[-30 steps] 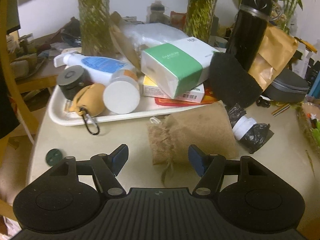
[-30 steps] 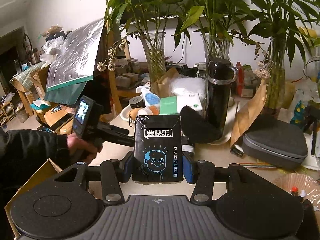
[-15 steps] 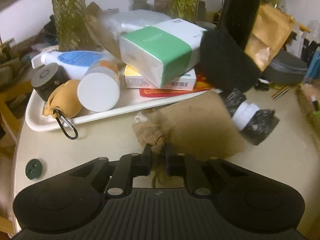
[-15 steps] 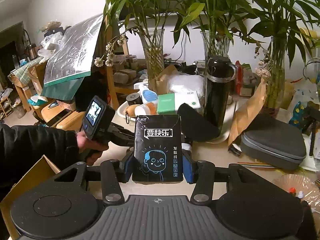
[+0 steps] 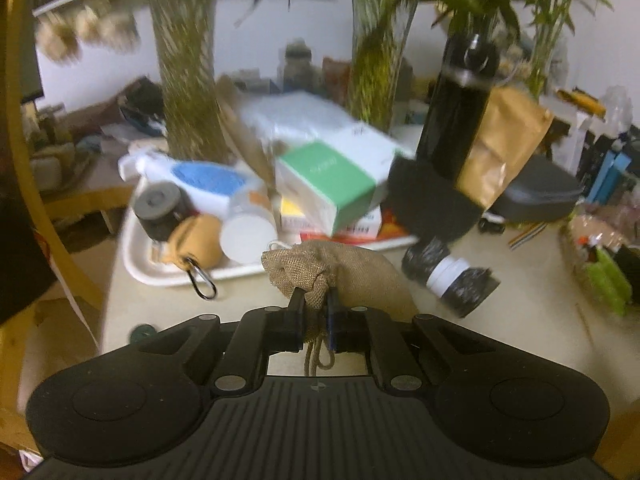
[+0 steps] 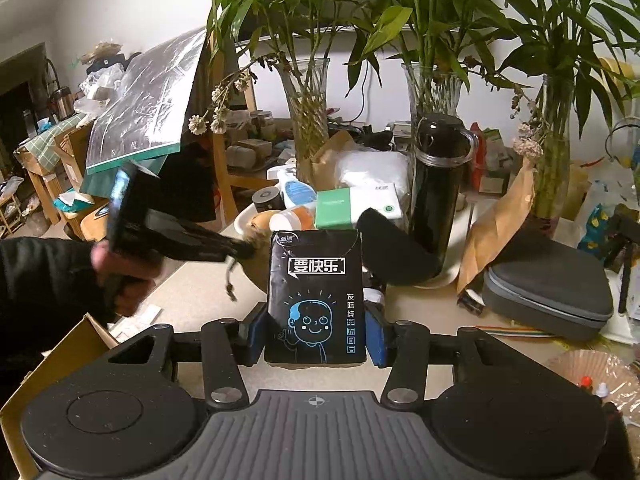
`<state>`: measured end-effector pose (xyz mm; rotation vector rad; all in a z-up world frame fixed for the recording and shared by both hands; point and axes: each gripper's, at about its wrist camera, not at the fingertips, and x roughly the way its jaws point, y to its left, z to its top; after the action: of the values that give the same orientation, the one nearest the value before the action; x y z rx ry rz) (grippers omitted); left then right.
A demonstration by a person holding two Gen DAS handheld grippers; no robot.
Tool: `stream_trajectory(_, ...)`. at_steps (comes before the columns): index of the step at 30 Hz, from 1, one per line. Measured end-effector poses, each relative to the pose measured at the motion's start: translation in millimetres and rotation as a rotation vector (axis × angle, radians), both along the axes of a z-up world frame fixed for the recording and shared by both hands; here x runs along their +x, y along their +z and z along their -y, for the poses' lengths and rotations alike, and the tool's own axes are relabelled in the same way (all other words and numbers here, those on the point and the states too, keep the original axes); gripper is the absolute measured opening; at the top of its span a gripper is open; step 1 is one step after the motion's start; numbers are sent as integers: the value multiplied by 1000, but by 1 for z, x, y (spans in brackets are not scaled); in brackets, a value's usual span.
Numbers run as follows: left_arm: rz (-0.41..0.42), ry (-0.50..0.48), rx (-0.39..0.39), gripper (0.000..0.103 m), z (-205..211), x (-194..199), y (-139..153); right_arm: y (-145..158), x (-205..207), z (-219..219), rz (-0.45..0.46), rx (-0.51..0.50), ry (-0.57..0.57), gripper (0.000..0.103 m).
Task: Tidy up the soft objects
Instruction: 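Lift the burlap pouch with the left tool and carry it over the box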
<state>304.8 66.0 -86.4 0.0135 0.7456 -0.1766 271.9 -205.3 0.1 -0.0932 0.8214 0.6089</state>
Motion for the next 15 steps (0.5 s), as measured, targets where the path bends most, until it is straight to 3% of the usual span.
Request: stream_trajectory(15, 146, 12, -1, 10, 4, -70, 108, 10, -12, -3, 21, 4, 10, 52)
